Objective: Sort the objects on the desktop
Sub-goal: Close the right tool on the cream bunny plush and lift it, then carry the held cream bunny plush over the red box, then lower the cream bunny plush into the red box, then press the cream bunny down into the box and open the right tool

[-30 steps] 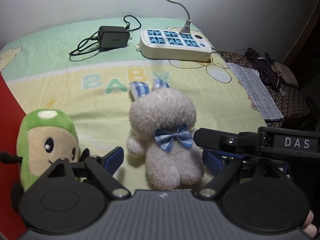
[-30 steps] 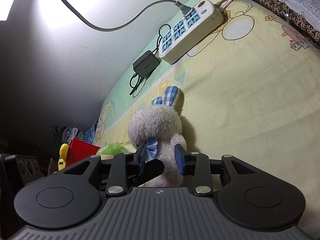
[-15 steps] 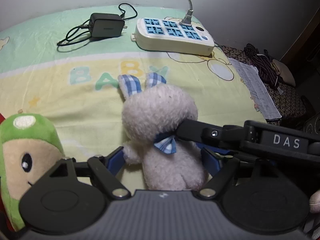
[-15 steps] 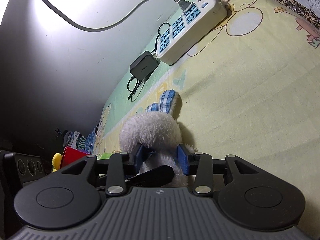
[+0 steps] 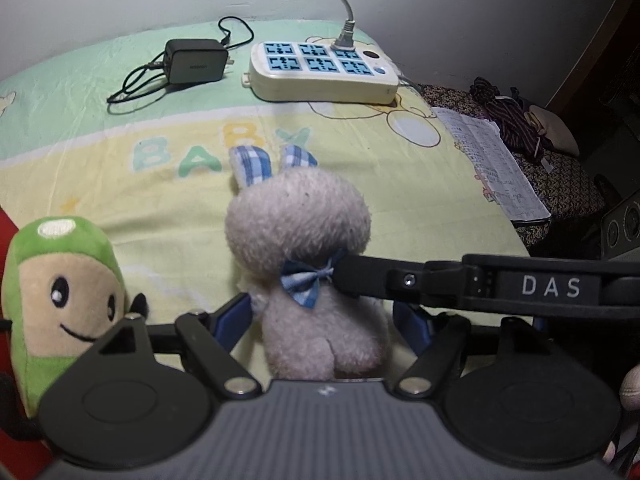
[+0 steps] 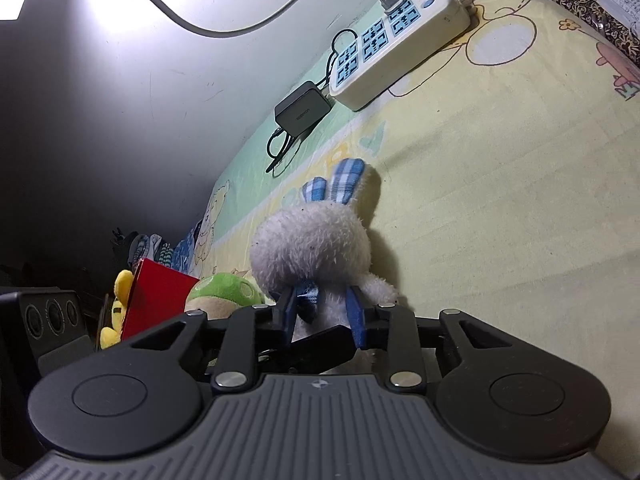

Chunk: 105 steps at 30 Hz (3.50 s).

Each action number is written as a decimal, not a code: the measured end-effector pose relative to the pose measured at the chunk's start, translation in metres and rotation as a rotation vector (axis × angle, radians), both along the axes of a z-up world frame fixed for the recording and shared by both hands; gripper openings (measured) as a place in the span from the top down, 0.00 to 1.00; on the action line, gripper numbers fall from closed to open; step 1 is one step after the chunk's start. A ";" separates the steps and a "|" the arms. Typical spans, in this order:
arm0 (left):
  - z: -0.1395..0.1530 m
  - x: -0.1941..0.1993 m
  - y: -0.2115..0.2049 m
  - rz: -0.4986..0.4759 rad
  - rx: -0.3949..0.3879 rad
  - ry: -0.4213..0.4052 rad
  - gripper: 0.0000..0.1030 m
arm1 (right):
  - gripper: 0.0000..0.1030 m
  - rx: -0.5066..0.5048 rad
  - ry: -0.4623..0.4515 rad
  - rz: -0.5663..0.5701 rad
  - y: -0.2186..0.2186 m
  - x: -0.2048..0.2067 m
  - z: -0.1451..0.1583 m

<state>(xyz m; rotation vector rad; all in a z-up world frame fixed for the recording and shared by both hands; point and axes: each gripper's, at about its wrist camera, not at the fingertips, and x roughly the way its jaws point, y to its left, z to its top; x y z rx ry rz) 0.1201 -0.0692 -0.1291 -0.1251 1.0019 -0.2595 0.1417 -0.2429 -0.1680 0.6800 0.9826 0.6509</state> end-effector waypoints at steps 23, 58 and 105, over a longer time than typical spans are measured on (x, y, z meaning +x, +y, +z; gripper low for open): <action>0.054 -0.099 -0.017 -0.099 -0.021 -0.118 0.31 | 0.73 -0.091 -0.140 -0.019 -0.004 -0.098 0.068; 0.193 -0.204 0.205 -0.032 -0.025 -0.613 0.31 | 0.73 0.177 -0.632 -0.022 0.195 -0.172 0.191; 0.091 -0.204 0.299 -0.009 0.228 -0.345 0.21 | 0.82 -0.209 -0.480 0.238 0.355 -0.161 0.109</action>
